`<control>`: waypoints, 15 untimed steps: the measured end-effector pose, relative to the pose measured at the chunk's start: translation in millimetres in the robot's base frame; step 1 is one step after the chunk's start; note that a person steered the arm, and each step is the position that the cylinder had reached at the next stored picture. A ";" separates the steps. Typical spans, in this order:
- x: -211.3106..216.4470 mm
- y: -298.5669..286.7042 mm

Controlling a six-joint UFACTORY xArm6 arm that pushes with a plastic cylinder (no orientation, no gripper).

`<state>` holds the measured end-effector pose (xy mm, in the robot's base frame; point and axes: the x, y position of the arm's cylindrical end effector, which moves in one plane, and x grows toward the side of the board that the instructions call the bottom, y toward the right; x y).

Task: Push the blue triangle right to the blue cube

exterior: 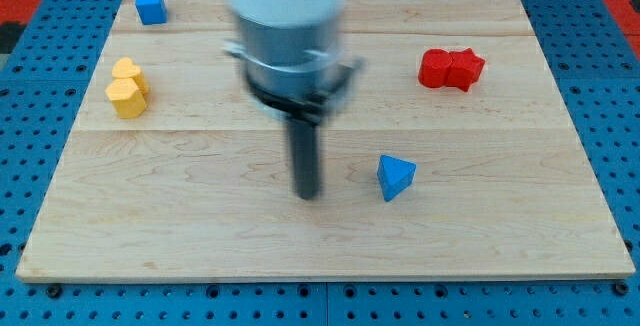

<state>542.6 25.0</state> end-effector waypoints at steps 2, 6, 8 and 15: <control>7.9 36.7; -102.4 99.8; -105.0 66.9; -222.8 34.6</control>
<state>319.8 59.6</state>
